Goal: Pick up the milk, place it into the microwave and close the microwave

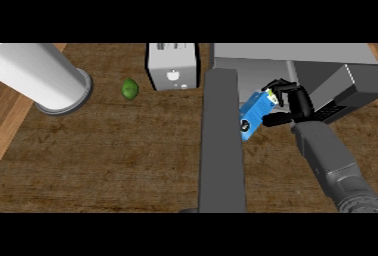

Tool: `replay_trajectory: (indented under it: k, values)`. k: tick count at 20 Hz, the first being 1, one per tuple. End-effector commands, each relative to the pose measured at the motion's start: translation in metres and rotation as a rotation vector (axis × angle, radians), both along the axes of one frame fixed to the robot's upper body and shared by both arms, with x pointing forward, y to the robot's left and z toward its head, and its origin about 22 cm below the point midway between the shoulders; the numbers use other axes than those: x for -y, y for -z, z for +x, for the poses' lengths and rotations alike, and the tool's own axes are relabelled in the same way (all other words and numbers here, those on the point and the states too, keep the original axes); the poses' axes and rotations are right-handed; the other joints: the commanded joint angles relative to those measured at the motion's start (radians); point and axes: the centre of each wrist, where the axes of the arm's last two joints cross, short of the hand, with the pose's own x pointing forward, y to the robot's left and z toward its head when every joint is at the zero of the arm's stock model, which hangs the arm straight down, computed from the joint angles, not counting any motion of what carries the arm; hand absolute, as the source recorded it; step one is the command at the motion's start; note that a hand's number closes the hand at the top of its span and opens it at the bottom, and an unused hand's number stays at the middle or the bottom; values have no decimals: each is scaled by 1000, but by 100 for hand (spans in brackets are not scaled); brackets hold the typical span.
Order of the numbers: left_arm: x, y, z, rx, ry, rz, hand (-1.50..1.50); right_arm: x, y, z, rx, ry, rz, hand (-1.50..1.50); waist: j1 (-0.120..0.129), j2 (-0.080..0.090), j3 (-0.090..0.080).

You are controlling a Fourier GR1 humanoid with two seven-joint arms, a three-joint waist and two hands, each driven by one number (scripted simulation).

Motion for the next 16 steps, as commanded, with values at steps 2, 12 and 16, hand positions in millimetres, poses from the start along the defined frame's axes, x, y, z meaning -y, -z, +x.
replay_trajectory:
  k: [2, 12, 16]
  values:
    - [0, -4, 7, 23, 15, -4, -150, -1, -26, 19, -6, 13, 2, 150, 23, 6, 4]
    - [-1, -11, 22, 54, 64, -2, -150, 12, -49, 29, 55, 217, -188, 150, 71, 37, 7]
    - [-2, -8, 28, 55, 83, -6, -150, 9, -66, 40, 63, 264, -196, 150, 86, 45, 7]
